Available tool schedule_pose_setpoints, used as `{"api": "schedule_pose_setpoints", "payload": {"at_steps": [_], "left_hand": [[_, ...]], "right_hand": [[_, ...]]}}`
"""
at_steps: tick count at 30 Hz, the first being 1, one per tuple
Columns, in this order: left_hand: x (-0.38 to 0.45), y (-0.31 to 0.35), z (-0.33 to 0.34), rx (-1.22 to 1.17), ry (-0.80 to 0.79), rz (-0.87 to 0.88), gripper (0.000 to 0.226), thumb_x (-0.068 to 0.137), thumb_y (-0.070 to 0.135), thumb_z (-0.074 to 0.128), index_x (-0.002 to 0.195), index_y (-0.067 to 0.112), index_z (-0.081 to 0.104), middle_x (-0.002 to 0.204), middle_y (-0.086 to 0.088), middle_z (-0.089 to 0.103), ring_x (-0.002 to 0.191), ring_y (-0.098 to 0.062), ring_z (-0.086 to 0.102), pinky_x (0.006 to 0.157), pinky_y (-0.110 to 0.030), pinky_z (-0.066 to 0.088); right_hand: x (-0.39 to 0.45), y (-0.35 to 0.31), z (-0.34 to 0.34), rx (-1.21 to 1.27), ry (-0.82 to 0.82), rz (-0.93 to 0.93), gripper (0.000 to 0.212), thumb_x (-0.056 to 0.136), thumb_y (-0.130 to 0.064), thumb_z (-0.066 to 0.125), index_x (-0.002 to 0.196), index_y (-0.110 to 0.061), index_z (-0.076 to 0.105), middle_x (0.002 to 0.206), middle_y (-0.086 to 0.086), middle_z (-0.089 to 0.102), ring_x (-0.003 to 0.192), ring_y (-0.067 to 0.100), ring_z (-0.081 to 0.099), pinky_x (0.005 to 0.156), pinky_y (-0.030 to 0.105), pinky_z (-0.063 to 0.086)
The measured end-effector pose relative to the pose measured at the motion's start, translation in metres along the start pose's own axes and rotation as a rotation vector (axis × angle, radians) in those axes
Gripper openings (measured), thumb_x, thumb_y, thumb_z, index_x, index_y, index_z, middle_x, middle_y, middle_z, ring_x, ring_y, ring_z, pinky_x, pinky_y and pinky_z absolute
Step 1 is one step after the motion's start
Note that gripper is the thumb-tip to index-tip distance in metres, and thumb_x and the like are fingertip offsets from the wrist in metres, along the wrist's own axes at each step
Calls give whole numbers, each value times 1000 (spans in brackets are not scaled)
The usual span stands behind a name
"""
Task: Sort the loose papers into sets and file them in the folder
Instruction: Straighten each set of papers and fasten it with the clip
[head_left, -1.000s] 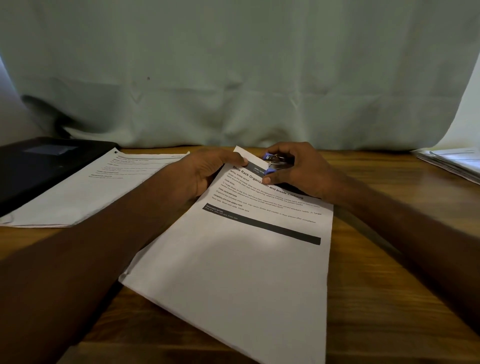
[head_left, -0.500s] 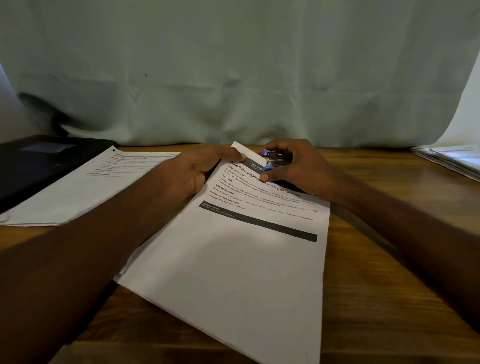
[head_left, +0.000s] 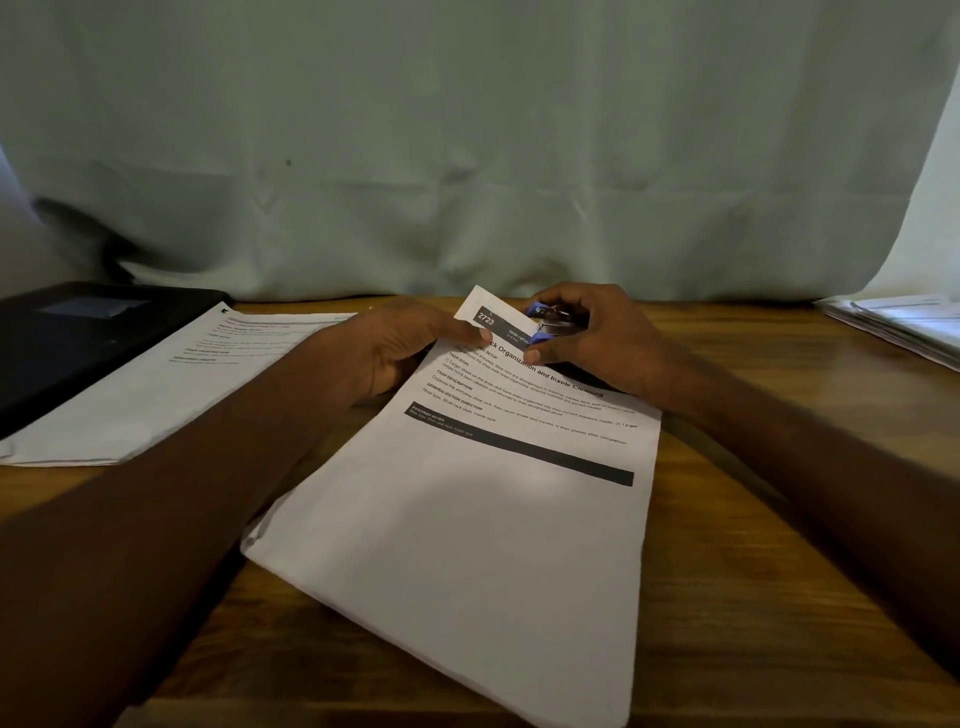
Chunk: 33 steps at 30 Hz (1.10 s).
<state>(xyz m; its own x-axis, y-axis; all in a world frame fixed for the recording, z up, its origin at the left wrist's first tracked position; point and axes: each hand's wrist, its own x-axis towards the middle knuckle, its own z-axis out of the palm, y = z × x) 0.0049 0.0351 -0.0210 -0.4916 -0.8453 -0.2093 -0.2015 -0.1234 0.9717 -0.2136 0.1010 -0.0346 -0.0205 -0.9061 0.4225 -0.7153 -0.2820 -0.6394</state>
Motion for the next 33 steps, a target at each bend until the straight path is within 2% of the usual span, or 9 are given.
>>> {"api": "schedule_pose_setpoints", "payload": {"at_steps": [6,11,18,20,22,24,26,30,33], "left_hand": [[4,-3,-8,-67,53,122,36,86,10,78,121,4,70,106,-18,77,96,-38,75,90,-53,59],[4,3,-19,-205,100,239,36,85,10,78,120,4,70,109,-19,76,95,-38,75,79,-50,63],[3,9,-33,-399,120,297,37,89,12,75,124,6,68,115,-17,75,103,-36,74,78,-51,63],[5,8,-38,-441,157,283,39,88,11,75,126,5,67,114,-17,75,102,-37,74,76,-53,63],[5,8,-44,-482,184,254,45,88,12,75,130,4,64,116,-18,74,102,-38,73,74,-55,63],[4,9,-50,-483,207,240,48,86,13,77,131,3,63,116,-18,74,101,-38,74,70,-53,63],[2,10,-51,-457,219,243,46,88,15,76,130,2,64,115,-17,75,101,-36,74,71,-49,63],[-18,8,-43,-306,214,256,36,92,25,74,121,5,70,113,-14,76,100,-31,75,75,-40,64],[-44,-4,-44,-99,232,281,25,91,21,75,113,9,73,103,-9,79,91,-26,77,75,-35,62]], "right_hand": [[2,5,-3,100,331,50,27,90,-32,77,113,-23,67,101,-9,70,91,5,65,83,20,51],[4,4,-27,581,554,273,31,91,-35,76,113,-21,60,93,-5,62,74,7,57,53,16,47],[-12,-2,-29,1008,95,582,27,90,-43,72,83,-19,63,56,-7,55,42,4,28,37,15,20],[-16,-13,-22,1049,22,567,21,93,-35,71,90,-15,66,54,-8,57,38,3,32,33,15,30],[-17,-19,-17,1030,-14,548,17,93,-19,71,105,-7,71,66,1,71,47,7,61,45,21,52],[-14,-19,-12,984,-25,573,46,80,-14,79,124,-6,70,101,12,78,87,24,77,75,37,63],[-12,-18,-8,1002,2,584,58,73,-13,81,130,-8,67,115,15,75,104,33,73,90,47,60],[-9,-21,-4,1133,136,566,40,87,-7,74,126,-9,69,115,15,75,106,29,73,79,49,61],[-9,-28,-1,1230,172,562,31,91,-6,72,121,-9,69,105,15,77,83,27,77,65,47,64]]}}
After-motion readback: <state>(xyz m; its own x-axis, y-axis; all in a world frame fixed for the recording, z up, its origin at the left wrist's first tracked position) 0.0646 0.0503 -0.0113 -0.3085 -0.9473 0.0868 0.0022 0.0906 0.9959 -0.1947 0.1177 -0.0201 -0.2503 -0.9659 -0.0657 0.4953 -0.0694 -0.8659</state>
